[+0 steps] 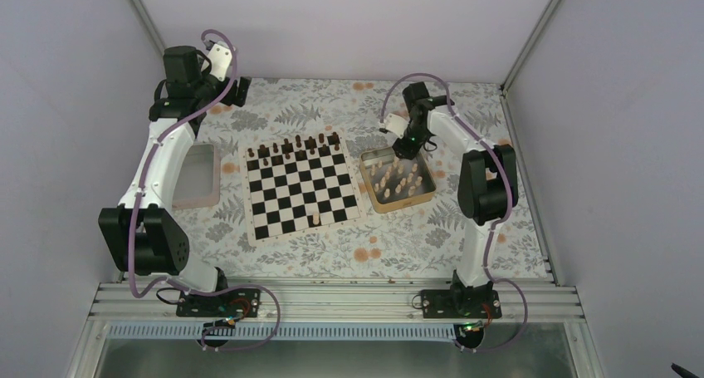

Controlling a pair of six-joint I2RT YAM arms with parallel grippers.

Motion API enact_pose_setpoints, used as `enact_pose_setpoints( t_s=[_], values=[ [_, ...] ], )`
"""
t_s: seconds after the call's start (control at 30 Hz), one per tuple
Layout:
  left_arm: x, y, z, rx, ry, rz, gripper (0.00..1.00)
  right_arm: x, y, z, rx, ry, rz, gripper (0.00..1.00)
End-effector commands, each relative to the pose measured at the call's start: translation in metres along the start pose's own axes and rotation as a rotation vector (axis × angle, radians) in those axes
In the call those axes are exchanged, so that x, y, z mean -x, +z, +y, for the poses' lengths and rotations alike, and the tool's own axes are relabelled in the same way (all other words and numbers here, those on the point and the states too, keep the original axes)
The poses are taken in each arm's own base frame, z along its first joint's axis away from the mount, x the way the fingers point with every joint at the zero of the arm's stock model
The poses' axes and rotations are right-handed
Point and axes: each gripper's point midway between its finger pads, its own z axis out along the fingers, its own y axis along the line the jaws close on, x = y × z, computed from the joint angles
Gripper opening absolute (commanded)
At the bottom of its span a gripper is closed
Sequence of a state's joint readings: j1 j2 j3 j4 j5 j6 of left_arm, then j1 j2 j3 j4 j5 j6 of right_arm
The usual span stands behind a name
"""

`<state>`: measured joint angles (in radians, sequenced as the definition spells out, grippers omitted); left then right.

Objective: Set up the chess pieces on the board
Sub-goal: Pick up the chess piece from the storage box.

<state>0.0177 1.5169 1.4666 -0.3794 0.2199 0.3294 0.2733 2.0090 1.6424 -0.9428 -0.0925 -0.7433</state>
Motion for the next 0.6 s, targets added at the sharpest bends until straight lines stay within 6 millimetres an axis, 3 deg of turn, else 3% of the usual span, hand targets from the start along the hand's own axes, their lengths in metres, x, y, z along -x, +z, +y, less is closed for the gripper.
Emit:
enact_pose_setpoints(
  t_s=[0.0, 0.57],
  values=[
    [0.001, 0.003, 0.0, -0.006, 0.009, -0.002, 1.0, 0.0, -0.001, 0.009, 0.043, -0.004, -0.014, 0.42],
    [-0.001, 0.004, 0.001, 0.0, 0.01, 0.004, 1.0, 0.006, 0.023, 0.012, 0.088, -0.017, -0.004, 0.41]
  ],
)
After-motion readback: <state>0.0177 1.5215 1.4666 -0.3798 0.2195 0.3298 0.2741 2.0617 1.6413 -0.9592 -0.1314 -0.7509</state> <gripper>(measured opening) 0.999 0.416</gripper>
